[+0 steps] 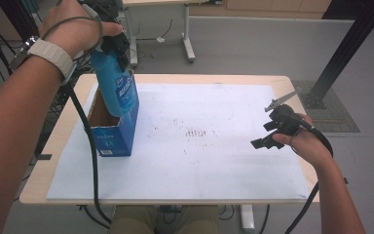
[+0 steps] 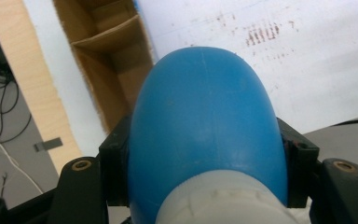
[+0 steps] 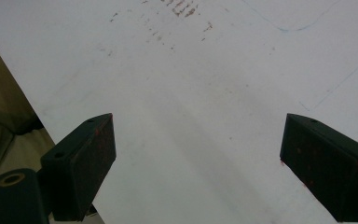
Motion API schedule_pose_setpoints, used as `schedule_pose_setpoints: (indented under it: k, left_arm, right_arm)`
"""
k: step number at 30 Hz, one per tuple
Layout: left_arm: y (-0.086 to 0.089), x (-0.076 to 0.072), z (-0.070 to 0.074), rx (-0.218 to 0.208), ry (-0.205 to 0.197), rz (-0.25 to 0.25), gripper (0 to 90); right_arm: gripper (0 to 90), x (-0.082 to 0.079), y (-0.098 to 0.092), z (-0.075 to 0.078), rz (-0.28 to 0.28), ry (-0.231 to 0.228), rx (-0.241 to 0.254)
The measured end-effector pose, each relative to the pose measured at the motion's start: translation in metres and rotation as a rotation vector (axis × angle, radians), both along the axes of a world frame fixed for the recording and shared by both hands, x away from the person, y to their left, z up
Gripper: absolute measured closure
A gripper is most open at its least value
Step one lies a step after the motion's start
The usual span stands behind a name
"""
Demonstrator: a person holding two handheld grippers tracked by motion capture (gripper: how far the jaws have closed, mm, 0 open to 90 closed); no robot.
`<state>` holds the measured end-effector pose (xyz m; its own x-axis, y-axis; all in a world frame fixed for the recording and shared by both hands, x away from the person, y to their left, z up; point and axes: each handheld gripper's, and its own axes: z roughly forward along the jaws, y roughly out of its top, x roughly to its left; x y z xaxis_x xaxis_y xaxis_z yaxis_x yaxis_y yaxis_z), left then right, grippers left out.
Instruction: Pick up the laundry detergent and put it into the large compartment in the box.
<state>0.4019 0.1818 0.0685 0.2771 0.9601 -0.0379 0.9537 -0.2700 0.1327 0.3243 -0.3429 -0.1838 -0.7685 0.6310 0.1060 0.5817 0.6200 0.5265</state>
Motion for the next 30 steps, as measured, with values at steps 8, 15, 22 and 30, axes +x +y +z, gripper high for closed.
schedule_pose_setpoints:
  k: [8, 15, 22, 30]
  left_arm:
    - [0.007, 0.0, 0.008, 0.018, -0.011, 0.044, 37.3]
    - [0.018, 0.002, 0.008, 0.007, -0.017, 0.089, 37.3]
    - [0.029, 0.004, 0.005, 0.008, -0.015, 0.124, 37.3]
    - [0.034, 0.005, 0.003, 0.012, -0.013, 0.146, 37.3]
  right_arm:
    - [10.4, 0.0, -0.003, 0.0, -0.004, -0.001, 0.002]
    - [10.4, 0.003, 0.001, 0.001, 0.005, -0.002, -0.004]
    - [10.4, 0.005, 0.003, 0.001, 0.005, 0.002, -0.004]
    - [10.4, 0.004, 0.001, 0.0, 0.003, 0.002, -0.002]
